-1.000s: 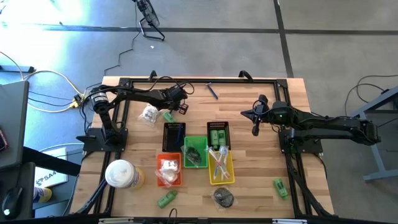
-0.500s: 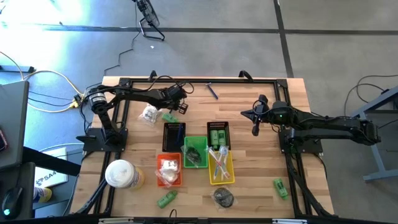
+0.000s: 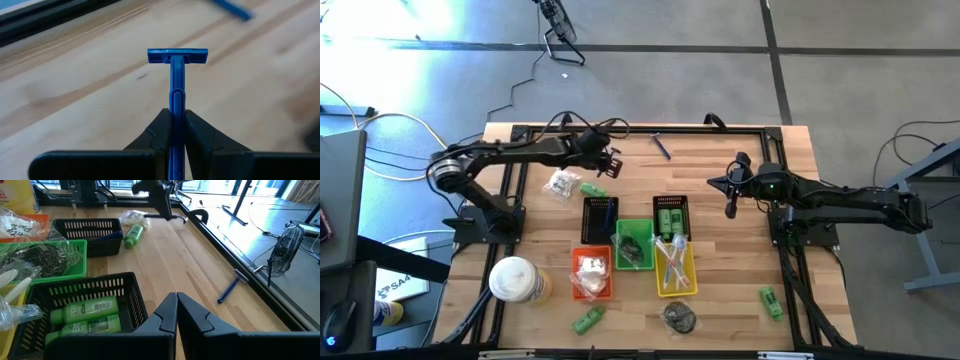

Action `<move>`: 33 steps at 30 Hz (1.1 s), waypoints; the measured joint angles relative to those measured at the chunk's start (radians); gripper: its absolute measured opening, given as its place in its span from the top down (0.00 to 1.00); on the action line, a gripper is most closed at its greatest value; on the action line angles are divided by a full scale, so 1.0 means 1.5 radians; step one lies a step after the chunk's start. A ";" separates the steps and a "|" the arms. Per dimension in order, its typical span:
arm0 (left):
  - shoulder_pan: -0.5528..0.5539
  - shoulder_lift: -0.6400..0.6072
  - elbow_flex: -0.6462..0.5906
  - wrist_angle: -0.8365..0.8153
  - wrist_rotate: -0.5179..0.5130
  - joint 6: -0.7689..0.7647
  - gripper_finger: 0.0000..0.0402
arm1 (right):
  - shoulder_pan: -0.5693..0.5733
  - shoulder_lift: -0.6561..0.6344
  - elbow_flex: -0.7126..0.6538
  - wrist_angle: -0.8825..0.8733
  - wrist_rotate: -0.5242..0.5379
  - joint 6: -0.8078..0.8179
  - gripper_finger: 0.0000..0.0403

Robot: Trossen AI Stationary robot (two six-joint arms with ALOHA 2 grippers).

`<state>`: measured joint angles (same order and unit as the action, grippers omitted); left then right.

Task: Pick & Place Travel size toiletries
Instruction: Put the left blue razor into the left black bin

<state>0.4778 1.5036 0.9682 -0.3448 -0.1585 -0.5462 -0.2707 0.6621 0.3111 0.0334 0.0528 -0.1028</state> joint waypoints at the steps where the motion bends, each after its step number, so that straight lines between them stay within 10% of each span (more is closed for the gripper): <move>1: 0.000 -0.012 0.000 0.000 0.019 0.000 0.92 | 0.000 0.000 0.000 0.000 0.000 0.000 1.00; 15: -0.072 -0.104 0.000 -0.012 0.249 -0.045 0.92 | 0.000 0.000 0.000 -0.015 -0.003 0.020 1.00; 33: -0.380 -0.103 0.000 -0.135 -0.139 -0.293 0.92 | 0.000 0.000 0.000 -0.019 -0.025 0.056 1.00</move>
<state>-0.0925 1.3491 0.9684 -0.5477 -0.3670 -0.9862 -0.2703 0.6621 0.3111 0.0045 0.0154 -0.0193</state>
